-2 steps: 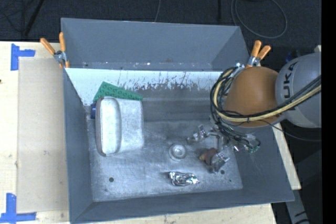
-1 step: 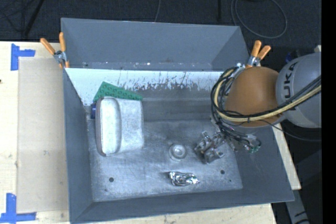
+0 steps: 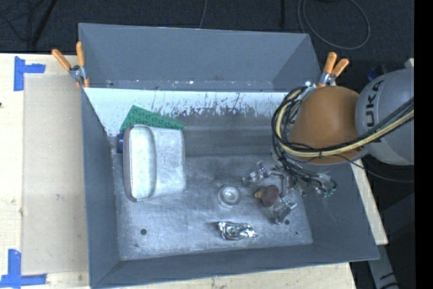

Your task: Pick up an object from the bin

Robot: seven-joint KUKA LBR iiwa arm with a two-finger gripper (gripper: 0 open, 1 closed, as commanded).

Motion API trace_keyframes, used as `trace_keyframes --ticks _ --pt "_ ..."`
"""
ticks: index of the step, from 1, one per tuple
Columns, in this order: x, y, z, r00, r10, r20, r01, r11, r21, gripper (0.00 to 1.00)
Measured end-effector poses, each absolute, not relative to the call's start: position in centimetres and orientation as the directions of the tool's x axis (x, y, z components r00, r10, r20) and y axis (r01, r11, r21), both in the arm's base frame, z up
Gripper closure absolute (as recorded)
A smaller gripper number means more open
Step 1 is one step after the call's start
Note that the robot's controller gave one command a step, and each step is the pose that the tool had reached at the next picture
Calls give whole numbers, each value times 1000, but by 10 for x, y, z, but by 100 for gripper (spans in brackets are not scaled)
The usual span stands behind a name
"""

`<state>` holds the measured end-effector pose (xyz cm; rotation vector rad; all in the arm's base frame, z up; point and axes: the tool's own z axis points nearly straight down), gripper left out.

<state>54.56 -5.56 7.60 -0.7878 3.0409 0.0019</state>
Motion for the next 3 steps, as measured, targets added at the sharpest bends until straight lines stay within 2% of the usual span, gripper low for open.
trace_keyframes --ticks 1,2,3 --pt "546 -56 76 -875 -485 -1 -485 875 1 100" --pt "546 -56 76 -875 -485 -1 -485 875 1 0" --pt "546 -56 76 -875 -484 -1 -484 875 1 100"
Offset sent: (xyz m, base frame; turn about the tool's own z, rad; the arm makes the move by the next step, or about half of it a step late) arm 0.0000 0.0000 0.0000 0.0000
